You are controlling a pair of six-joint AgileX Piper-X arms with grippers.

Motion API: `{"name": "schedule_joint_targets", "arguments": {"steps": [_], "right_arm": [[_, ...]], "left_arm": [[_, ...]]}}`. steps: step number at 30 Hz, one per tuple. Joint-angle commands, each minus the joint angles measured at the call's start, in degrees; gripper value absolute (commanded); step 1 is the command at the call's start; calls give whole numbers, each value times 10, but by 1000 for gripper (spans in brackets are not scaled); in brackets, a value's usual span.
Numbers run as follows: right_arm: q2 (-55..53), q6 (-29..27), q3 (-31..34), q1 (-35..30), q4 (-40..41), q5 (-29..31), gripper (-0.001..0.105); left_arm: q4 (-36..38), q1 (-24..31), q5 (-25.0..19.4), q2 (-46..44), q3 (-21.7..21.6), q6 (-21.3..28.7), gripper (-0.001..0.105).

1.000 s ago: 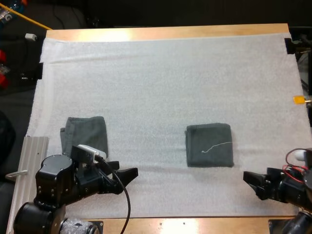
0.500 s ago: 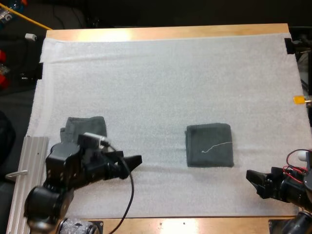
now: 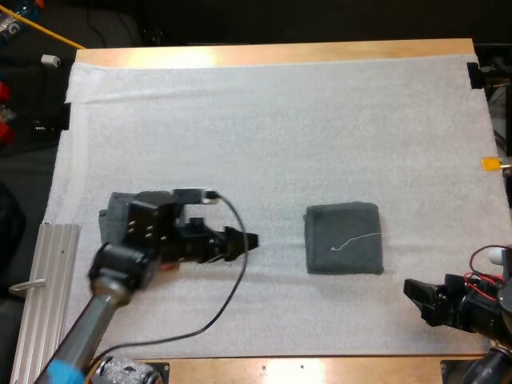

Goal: Pick towel from pile, fold and stack

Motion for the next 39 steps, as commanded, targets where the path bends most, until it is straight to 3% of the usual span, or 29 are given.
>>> {"name": "schedule_joint_targets", "arguments": {"steps": [1,8,16,26,39], "right_arm": [[-1,0,0,-1,1,4,71],[-1,-2,0,-1,1,4,71],[-1,-2,0,-1,1,4,71],[-1,-2,0,-1,1,4,71],[-1,-2,0,-1,1,4,71]], "left_arm": [[-32,-11,4,16,-1,-12,72],[-170,-59,0,140,-1,-90,72],[-277,-66,19,242,-6,-178,72],[-279,-66,37,307,-27,-186,72],[-254,-108,-26,316,-34,-215,72]]}}
